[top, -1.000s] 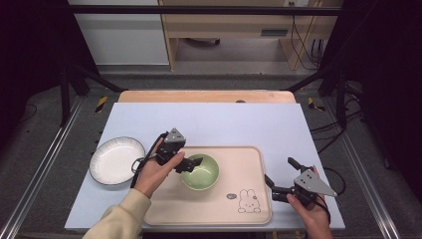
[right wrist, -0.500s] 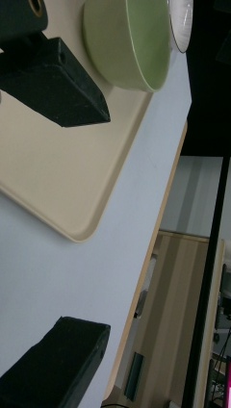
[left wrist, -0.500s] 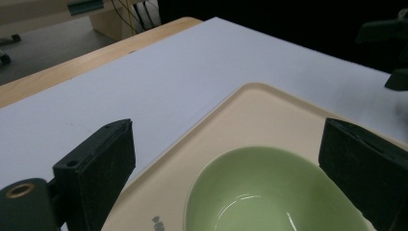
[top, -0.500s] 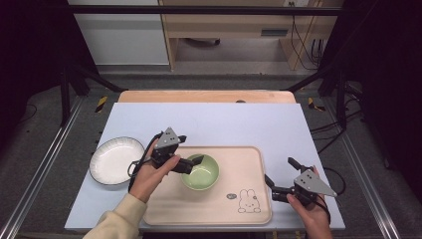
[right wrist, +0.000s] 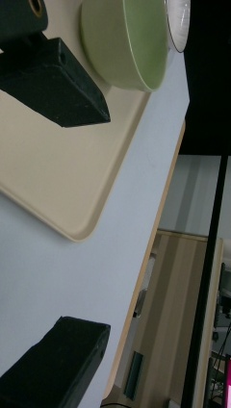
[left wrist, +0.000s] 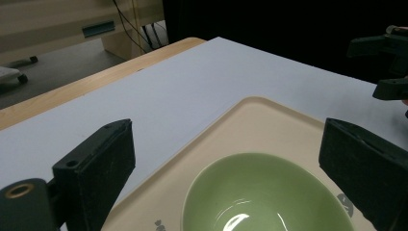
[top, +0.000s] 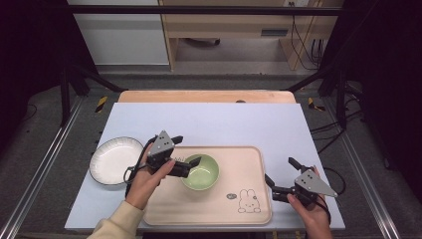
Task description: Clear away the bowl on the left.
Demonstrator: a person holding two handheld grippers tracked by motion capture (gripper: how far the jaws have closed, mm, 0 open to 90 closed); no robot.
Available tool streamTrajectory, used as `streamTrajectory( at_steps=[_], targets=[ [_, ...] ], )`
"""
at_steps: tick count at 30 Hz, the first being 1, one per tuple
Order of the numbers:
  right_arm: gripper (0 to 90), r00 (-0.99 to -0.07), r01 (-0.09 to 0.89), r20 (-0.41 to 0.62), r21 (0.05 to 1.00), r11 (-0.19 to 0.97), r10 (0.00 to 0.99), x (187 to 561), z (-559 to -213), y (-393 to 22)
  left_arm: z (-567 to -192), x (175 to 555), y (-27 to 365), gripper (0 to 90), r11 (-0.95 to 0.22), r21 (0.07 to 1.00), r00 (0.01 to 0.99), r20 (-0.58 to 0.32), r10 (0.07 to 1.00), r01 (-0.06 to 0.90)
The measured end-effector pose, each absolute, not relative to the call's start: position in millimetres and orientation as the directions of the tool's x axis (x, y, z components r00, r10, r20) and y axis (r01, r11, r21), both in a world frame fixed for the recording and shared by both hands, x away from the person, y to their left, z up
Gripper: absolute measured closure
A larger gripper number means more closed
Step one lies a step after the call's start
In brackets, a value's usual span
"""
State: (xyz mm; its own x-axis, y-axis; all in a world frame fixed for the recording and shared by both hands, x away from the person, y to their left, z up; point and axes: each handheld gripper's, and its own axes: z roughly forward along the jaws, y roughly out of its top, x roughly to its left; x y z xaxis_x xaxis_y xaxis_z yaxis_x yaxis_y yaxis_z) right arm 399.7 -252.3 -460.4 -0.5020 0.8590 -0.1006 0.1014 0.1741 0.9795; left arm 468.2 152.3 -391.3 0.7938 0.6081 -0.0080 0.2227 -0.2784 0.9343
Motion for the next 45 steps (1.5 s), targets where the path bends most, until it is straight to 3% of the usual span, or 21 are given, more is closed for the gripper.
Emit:
streamTrajectory(
  at_steps=[22,45],
  targets=[
    [3.4,-0.505,0.103,-0.104,0.978,0.179,0.857,400,-461,-251,-407,461,209,5.5,-0.182,0.971,0.744,0.005,0.668,0.157],
    [3.4,-0.504,0.102,-0.107,0.978,0.182,0.857,400,-461,-252,-438,452,268,5.4,-0.110,0.975,0.643,-0.042,0.765,0.194]
  ],
)
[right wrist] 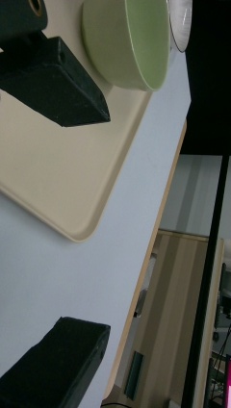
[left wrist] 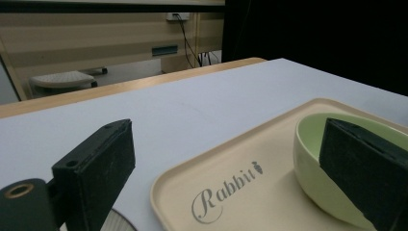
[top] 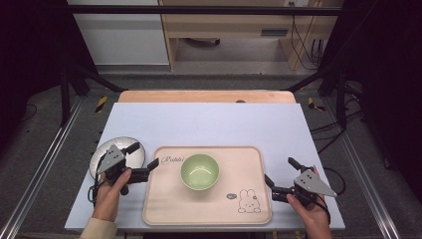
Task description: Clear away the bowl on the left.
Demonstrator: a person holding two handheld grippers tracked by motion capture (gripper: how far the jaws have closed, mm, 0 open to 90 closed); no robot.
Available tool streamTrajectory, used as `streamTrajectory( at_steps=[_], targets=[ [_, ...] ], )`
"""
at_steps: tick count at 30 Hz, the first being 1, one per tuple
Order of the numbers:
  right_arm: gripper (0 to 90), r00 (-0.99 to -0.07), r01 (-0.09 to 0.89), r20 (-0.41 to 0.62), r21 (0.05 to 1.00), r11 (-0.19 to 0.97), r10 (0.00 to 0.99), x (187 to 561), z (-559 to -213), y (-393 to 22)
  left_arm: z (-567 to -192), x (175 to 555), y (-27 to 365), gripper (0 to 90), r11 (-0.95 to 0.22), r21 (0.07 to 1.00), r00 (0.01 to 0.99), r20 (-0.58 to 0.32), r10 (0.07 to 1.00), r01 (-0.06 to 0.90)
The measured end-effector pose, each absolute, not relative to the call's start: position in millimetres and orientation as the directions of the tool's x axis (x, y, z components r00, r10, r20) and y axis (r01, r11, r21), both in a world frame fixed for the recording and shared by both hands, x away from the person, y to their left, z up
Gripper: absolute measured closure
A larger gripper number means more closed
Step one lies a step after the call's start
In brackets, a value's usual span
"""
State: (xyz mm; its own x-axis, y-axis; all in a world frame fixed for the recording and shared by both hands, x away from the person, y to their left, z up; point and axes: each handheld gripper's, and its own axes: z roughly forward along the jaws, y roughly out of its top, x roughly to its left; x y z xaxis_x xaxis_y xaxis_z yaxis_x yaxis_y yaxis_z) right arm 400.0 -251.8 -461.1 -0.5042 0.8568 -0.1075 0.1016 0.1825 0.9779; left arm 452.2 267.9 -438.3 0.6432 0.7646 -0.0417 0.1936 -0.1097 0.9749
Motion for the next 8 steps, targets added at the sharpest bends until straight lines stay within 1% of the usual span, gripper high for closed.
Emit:
streamTrajectory(
  at_steps=[4,8],
  targets=[
    [3.4,-0.504,0.103,-0.106,0.978,0.181,0.857,400,-461,-252,-445,447,271,5.4,-0.153,0.969,0.631,-0.003,0.776,0.192],
    [3.4,-0.505,0.100,-0.104,0.979,0.178,0.857,400,-461,-252,-452,443,273,5.4,-0.166,0.960,0.614,-0.007,0.789,0.225]
  ],
)
